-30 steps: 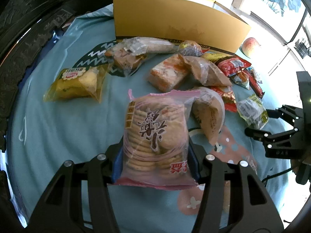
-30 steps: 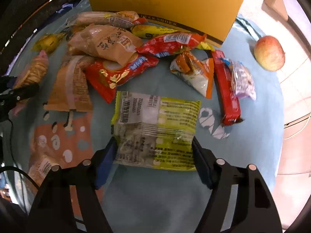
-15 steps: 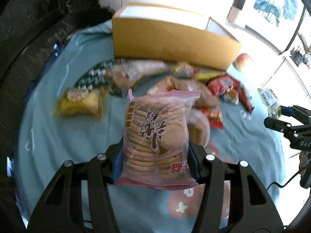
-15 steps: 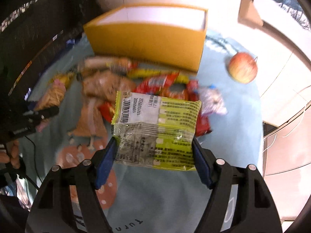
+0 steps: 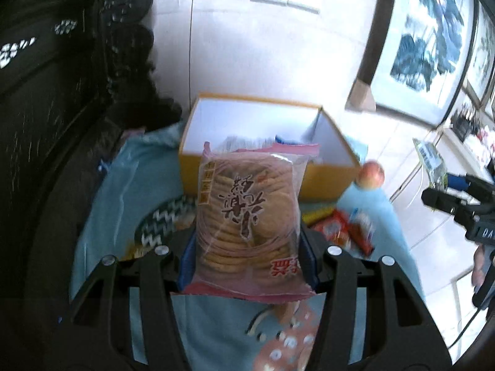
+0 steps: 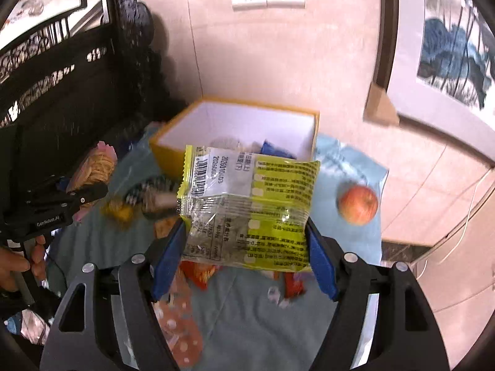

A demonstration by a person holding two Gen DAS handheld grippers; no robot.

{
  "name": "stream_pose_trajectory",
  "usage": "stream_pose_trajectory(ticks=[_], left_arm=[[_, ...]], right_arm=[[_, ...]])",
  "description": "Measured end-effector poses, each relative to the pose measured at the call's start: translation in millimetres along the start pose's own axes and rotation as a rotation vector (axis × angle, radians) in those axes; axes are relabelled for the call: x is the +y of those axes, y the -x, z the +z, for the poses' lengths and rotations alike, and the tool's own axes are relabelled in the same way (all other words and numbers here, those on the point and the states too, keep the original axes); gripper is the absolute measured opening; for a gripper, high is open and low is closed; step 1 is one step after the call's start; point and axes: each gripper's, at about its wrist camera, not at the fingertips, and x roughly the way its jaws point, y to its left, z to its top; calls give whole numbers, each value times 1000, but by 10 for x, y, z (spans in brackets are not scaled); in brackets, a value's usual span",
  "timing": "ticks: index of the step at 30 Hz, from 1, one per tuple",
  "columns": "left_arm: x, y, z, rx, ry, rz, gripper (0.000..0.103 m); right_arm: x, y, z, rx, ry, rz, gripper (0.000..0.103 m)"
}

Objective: Organize snacks
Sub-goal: 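Carry the cracker bag and yellow-green packet over the yellow box with both grippers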

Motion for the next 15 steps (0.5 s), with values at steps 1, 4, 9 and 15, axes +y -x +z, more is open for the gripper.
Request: stream_pose_trajectory(ticks=[1,4,9,15], left_arm=[[-2,-13,78,-3,4,0,55],[-55,-63,339,-30,11,7,55],[-155,-325,731,-26,-2,16,55],[-178,-665,1071,-31,-28,39,55]], right_arm=[[0,2,55,-10,5,-7,74],[-5,-58,256,-28,17,-22,74],[-57,-252,585,-38,42,-59,74],[-171,-676,865,-28,49,-93,74]])
